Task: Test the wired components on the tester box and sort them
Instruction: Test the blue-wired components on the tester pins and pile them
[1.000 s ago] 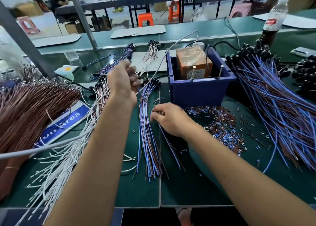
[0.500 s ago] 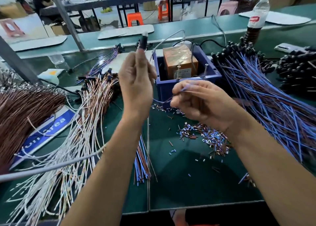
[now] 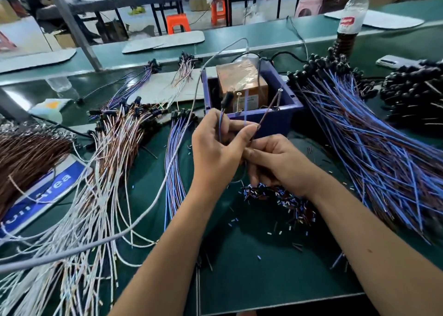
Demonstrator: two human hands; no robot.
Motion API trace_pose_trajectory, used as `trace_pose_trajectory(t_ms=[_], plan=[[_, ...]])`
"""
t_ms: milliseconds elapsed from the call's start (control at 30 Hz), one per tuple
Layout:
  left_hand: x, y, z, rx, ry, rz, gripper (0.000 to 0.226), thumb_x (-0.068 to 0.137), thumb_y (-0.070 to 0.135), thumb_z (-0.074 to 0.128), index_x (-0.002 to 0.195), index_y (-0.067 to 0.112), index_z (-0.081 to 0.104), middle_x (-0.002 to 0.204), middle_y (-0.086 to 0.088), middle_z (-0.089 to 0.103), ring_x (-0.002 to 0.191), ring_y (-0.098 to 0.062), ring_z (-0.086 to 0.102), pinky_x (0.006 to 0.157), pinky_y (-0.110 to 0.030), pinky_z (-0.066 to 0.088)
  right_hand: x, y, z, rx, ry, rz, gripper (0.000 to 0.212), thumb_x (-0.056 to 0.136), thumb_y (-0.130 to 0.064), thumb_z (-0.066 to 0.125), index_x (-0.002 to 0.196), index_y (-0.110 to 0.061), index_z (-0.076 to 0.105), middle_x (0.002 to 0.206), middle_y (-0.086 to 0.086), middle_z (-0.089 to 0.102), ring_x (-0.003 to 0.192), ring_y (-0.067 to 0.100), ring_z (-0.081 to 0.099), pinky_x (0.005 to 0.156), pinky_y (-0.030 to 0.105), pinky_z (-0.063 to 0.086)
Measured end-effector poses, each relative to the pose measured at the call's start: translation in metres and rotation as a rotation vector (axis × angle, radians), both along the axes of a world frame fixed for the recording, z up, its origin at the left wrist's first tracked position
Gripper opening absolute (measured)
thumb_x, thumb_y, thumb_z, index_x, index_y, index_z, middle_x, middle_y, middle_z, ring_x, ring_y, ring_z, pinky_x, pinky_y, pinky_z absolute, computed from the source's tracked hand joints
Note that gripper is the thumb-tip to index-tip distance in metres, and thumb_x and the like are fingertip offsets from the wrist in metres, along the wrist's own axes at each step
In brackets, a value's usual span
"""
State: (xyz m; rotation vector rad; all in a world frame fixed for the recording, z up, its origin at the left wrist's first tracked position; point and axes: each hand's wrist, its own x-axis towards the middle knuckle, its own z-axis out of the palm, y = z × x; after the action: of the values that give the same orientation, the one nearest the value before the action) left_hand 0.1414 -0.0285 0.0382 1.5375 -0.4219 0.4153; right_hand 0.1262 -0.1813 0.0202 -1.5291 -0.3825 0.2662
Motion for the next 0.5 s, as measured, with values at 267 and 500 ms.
trace_pose_trajectory(t_ms=[267,500], plan=[[-0.0004,0.0061,-0.0002,0.008,0.176,-0.182,0.004,0.089,0.009,0.078,0.091,0.007,0.076,0.083,-0.021,0.076,0.051,-0.058,0.056,0.031,-0.037,0.037,-0.0027,-0.0028,-0.0012,-0.121,-0.013,0.049,0.031,0.104,-0.031,0.059,0.085,-0.016,0.079,0.05,0.01,0.059,0.034,0.012,0.041,0.037,0.016,0.032],[0.0012,0.0107,-0.0033,-0.128,0.294,-0.334,0.01,0.091,0.01,0.074,0.081,0.008,0.077,0.073,-0.008,0.073,0.058,-0.02,0.063,0.048,-0.026,0.05,-0.0071,-0.0045,0.0012,-0.16,-0.116,-0.001,0.032,0.094,-0.048,0.068,0.087,-0.018,0.079,0.051,0.004,0.061,0.036,0.009,0.043,0.04,0.017,0.034]])
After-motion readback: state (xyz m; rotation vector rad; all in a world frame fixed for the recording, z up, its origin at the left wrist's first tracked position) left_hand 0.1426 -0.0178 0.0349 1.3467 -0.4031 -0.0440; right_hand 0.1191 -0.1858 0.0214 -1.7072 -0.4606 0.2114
